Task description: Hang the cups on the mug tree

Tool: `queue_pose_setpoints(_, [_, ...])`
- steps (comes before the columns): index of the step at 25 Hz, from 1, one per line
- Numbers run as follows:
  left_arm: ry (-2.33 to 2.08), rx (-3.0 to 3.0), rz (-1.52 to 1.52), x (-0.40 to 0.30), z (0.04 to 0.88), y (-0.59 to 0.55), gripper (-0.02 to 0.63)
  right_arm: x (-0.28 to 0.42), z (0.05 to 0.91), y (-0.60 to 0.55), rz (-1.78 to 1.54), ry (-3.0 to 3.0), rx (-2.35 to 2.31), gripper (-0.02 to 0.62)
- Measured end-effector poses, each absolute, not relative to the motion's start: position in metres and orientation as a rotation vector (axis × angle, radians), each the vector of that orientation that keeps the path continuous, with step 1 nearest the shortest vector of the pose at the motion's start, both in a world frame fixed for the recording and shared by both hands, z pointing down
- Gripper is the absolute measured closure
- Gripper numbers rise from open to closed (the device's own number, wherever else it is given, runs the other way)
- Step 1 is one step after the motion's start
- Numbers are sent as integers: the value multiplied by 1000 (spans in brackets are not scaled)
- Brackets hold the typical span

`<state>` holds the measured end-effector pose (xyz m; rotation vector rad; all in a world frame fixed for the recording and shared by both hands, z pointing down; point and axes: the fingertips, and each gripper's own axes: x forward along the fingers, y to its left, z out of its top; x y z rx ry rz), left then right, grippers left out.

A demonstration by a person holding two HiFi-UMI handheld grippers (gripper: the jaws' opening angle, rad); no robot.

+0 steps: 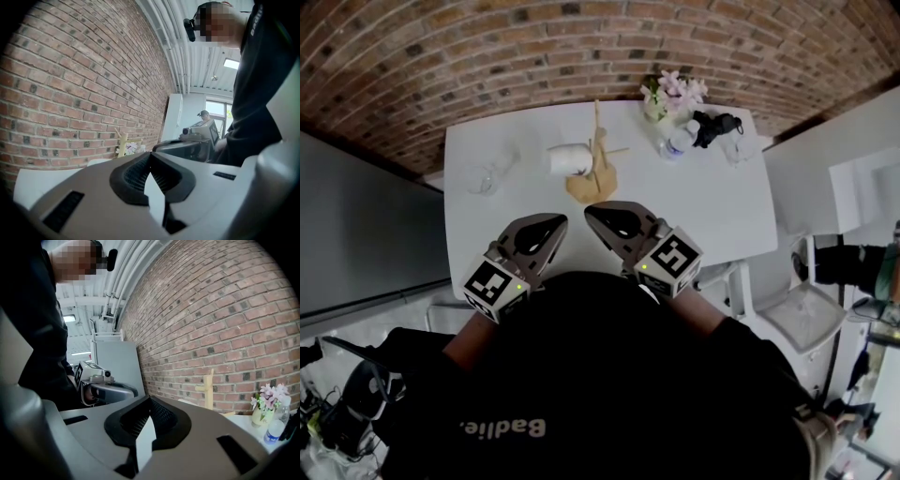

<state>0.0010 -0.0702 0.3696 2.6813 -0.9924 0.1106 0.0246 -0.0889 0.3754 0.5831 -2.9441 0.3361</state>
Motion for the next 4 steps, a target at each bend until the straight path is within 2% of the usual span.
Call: queue_pose_setpoints(4, [-994, 2682, 107, 1, 369, -69, 603, 26, 374, -89, 340, -2947, 590, 565])
